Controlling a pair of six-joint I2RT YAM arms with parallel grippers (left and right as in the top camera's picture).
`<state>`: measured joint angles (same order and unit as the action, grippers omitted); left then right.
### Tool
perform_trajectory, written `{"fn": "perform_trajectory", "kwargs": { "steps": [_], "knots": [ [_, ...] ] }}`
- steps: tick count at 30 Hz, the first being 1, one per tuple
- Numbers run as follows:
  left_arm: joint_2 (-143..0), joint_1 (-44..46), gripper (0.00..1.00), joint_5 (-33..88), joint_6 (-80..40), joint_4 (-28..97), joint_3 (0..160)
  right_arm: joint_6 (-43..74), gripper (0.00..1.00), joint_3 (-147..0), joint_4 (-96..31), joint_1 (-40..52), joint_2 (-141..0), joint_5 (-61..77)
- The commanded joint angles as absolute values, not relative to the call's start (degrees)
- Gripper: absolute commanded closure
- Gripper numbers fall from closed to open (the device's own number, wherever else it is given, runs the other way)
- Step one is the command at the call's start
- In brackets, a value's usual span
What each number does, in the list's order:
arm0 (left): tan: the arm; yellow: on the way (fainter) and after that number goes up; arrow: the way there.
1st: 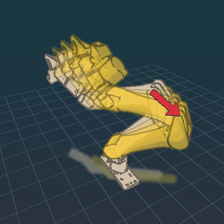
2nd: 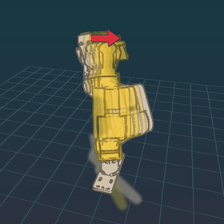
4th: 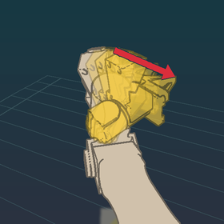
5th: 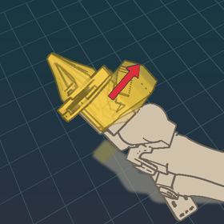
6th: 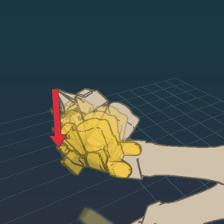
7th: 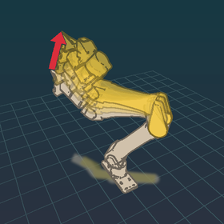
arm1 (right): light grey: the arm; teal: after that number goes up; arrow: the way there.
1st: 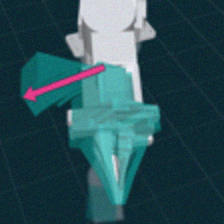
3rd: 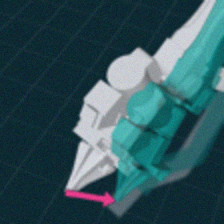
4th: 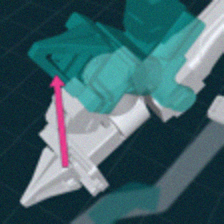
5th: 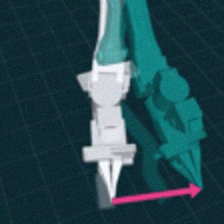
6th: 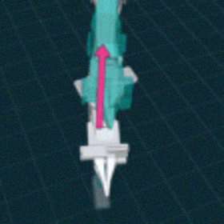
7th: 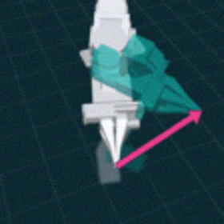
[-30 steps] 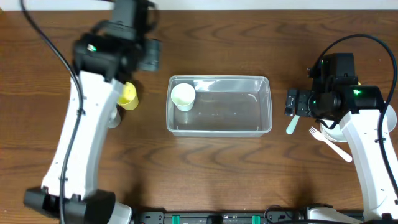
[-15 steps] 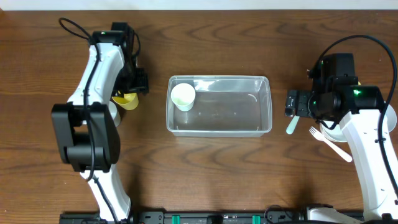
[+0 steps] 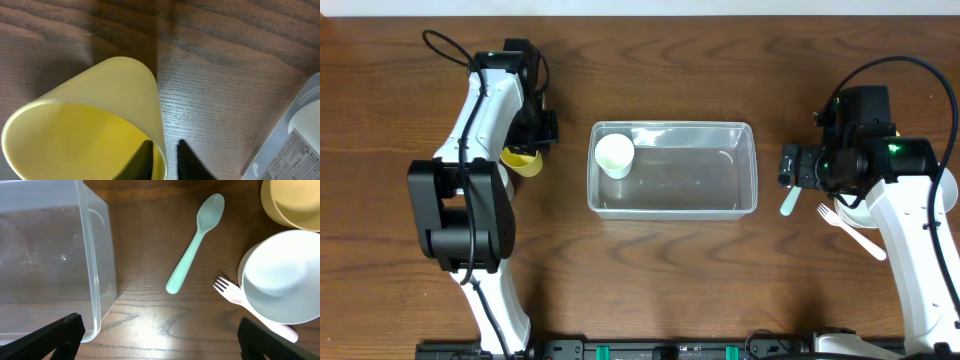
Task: Pack container
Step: 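Move the left gripper back and grasp the yellow cup, then place the yellow cup in the container beside the cream cup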
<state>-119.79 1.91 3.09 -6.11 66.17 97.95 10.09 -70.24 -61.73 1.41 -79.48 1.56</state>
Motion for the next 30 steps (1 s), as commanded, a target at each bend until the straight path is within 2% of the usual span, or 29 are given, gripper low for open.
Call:
{"fn": "perform_trajectory", "kwargs": {
  "steps": [1, 6, 16, 24, 30],
  "knots": [
    [-119.59, 1.74, 0.88, 3.44, -6.28, 66.39, 98.1, 10.63, 0.01, -71.18, -61.84, 1.08, -79.5, 1.3],
    [-119.59, 1.74, 0.94, 3.44, -6.26, 66.35, 98.1, 10.63, 0.01, -71.18, -62.0, 1.08, -79.53, 1.3],
    [-116.07, 4.71, 0.94, 2.7, -4.12, 67.72, 103.88, 10.63, 0.01, -71.18, -62.0, 1.08, -79.53, 1.3],
    [-104.12, 14.92, 0.94, 1.91, -4.1, 75.83, 111.66, 10.61, 0.01, -71.18, -62.0, 1.08, -79.53, 1.28],
    [-99.33, 28.14, 0.95, 1.91, -4.12, 86.21, 110.45, 10.63, 0.01, -71.18, -61.98, 1.08, -79.5, 1.3]
  ]
}}
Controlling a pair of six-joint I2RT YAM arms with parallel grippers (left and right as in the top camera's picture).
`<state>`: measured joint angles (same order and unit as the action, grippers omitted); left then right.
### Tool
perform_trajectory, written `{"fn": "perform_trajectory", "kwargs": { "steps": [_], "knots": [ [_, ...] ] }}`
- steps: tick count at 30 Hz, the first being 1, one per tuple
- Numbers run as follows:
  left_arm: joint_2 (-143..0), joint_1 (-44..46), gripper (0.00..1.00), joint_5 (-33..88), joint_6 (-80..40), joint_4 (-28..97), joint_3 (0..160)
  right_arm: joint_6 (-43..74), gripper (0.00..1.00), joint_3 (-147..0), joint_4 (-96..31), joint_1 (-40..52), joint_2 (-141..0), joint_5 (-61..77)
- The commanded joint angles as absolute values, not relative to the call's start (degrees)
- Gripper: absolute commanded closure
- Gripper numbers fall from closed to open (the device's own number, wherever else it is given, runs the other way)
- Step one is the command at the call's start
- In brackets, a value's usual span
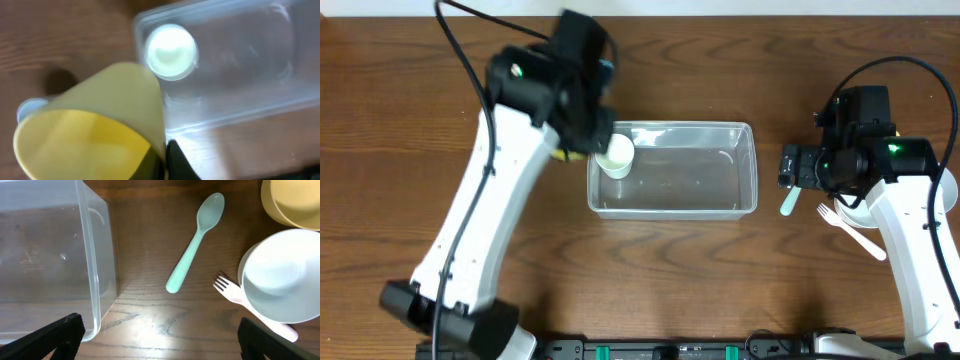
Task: Pack container
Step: 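Place the yellow cup in the container beside the cream cup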
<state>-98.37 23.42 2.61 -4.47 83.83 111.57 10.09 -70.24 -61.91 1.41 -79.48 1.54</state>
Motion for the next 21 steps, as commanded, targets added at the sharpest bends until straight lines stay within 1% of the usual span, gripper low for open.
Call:
{"fn": "perform_trajectory", "kwargs": {
  "steps": [1, 4, 7, 14, 21],
  "knots": [
    [-99.33, 29.63, 0.94, 1.89, -4.08, 86.32, 109.69, 10.63, 0.01, -71.18, -61.98, 1.08, -79.5, 1.3],
    [-99.33, 33.01, 0.94, 1.85, -3.66, 84.38, 105.73, 10.61, 0.01, -71.18, -62.19, 1.08, -79.53, 1.3],
    [-99.33, 34.3, 0.94, 1.87, -3.7, 80.79, 100.53, 10.61, 0.01, -71.18, -62.63, 1.08, -79.53, 1.28],
    [-99.35, 34.3, 0.94, 1.87, -3.2, 71.44, 88.12, 10.22, 0.01, -71.18, -63.0, 1.08, -79.53, 1.3],
    [-99.61, 34.3, 0.94, 1.87, -3.2, 62.57, 79.94, 10.24, 0.01, -71.18, -63.02, 1.08, -79.53, 1.3]
  ]
}}
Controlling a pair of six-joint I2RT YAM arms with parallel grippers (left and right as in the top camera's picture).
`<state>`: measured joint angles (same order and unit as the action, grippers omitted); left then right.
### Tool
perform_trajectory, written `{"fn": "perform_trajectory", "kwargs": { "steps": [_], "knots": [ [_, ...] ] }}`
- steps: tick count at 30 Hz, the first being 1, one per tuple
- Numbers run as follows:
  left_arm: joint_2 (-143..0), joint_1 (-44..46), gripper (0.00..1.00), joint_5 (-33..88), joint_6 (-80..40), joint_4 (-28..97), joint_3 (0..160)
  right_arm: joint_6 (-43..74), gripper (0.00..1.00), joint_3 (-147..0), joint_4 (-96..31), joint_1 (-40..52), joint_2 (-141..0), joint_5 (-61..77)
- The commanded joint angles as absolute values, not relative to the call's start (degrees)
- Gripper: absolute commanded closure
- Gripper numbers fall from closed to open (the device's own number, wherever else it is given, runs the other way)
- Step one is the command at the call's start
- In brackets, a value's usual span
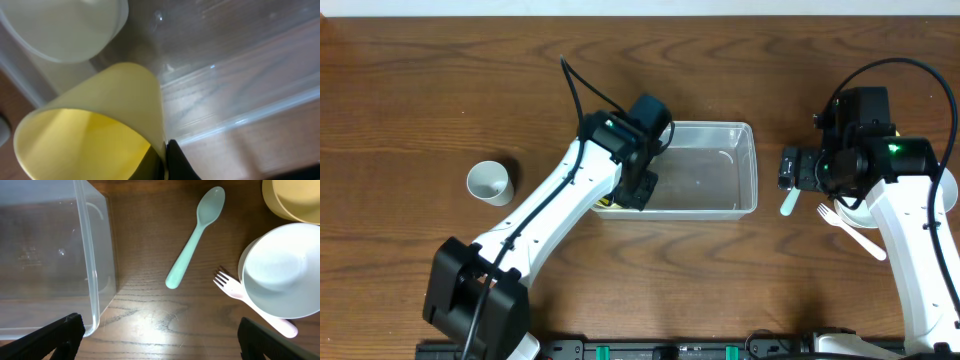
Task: Pack container
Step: 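Place the yellow cup in the container beside the cream cup, then return the left gripper and grasp the grey cup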
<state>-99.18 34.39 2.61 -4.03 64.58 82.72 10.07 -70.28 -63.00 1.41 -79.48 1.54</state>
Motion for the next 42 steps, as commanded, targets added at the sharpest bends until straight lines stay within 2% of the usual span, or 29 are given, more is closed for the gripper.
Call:
{"fn": "perform_trajectory", "kwargs": {
  "steps": [1, 7, 9, 14, 21, 25, 29, 34, 38, 42],
  "knots": [
    [-99.85, 34.3, 0.94, 1.89, -3.2, 61.8, 79.13, 10.24, 0.01, -71.18, -63.0, 1.08, -79.5, 1.3],
    [-101.84, 34.3, 0.87, 1.87, -3.2, 59.75, 76.77, 10.24, 0.01, -71.18, -63.05, 1.08, -79.53, 1.3],
    [-101.91, 34.3, 0.78, 1.85, -2.76, 59.42, 76.77, 10.22, 0.01, -71.18, -63.05, 1.08, -79.53, 1.3],
    [-101.16, 34.3, 0.67, -3.03, -1.91, 61.34, 80.55, 10.22, 0.01, -71.18, -63.07, 1.08, -79.53, 1.3],
    [-95.48, 31.73, 0.45, -10.85, -2.2, 70.22, 98.59, 10.22, 0.01, -71.18, -63.07, 1.08, -79.53, 1.3],
    [-90.94, 24.45, 0.41, -10.85, -3.55, 69.54, 101.58, 10.22, 0.01, -71.18, -63.05, 1.08, -79.5, 1.28],
    [-90.52, 12.91, 0.4, -10.68, -7.64, 71.92, 100.6, 10.15, 0.01, -71.18, -63.05, 1.08, -79.53, 1.28],
    [-92.4, 0.89, 0.4, -1.85, -8.05, 69.54, 93.14, 10.0, 0.01, -71.18, -63.0, 1.08, -79.53, 1.3],
    [-95.53, -4.49, 0.4, 3.25, -8.05, 65.39, 85.03, 10.02, 0.01, -71.18, -63.05, 1.08, -79.53, 1.3],
    [-99.61, -6.15, 0.4, 3.77, -8.05, 62.46, 79.02, 10.02, 0.01, -71.18, -63.07, 1.08, -79.5, 1.32]
  ]
}}
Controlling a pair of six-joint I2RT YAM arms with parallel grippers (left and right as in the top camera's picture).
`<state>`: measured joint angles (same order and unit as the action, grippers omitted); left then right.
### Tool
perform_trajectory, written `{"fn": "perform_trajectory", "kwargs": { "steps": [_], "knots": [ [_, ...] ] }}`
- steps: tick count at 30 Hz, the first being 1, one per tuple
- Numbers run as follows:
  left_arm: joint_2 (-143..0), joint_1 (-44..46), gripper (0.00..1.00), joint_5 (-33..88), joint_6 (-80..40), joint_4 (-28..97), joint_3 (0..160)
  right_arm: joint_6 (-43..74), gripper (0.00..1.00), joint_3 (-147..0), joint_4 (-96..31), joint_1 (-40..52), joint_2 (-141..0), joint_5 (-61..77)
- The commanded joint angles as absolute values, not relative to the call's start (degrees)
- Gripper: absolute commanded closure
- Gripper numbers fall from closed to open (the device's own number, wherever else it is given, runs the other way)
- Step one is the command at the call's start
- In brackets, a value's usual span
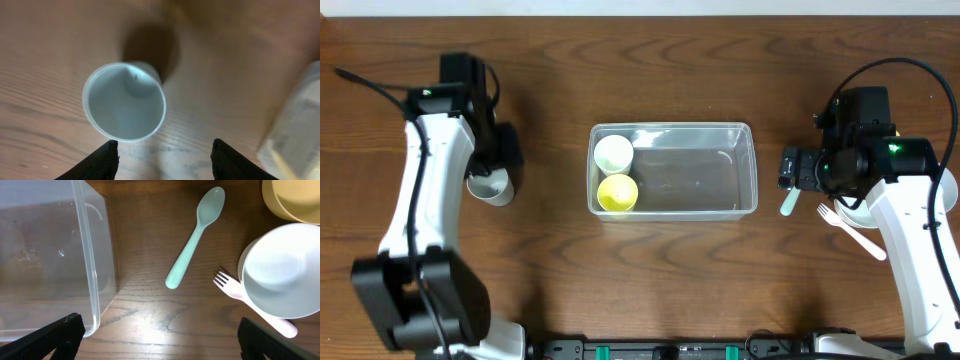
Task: Pack container
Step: 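Return the left gripper and grasp the grey cup, then place the grey cup in the container next to the cream cup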
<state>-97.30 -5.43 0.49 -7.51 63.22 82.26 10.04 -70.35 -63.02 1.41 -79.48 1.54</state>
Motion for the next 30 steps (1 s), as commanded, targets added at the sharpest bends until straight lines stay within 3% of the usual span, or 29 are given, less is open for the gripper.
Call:
{"fn": "perform_trajectory", "kwargs": {
  "steps": [1, 5, 6, 9, 15, 16, 18, 30],
  "knots": [
    [-100.57, -6.17, 0.4, 3.77, -8.05, 61.89, 78.06, 10.02, 0.01, -71.18, -63.07, 1.08, -79.53, 1.32],
    [-103.98, -6.15, 0.44, 3.68, -8.03, 60.71, 76.71, 10.02, 0.01, -71.18, -63.09, 1.08, -79.53, 1.32],
    [-104.44, -6.17, 0.5, 3.64, -8.01, 60.49, 76.71, 10.02, 0.01, -71.18, -63.18, 1.08, -79.5, 1.32],
    [-104.81, -6.2, 0.78, 3.07, -7.94, 59.44, 76.71, 10.02, 0.01, -71.18, -63.53, 1.08, -79.53, 1.3],
    [-104.81, -6.2, 0.81, 1.48, -8.01, 59.0, 76.71, 10.0, 0.01, -71.18, -63.9, 1.08, -79.53, 1.3],
    [-104.81, -6.2, 0.89, 1.13, -8.01, 59.05, 76.71, 10.0, 0.01, -71.18, -63.88, 1.08, -79.5, 1.3],
    [-104.81, -6.2, 0.94, 0.4, -7.99, 59.2, 76.71, 10.0, 0.01, -71.18, -63.88, 1.08, -79.53, 1.3],
    [-101.71, -2.74, 0.94, 0.89, -8.03, 64.29, 80.6, 10.0, 0.01, -71.18, -63.79, 1.08, -79.53, 1.3]
  ]
}}
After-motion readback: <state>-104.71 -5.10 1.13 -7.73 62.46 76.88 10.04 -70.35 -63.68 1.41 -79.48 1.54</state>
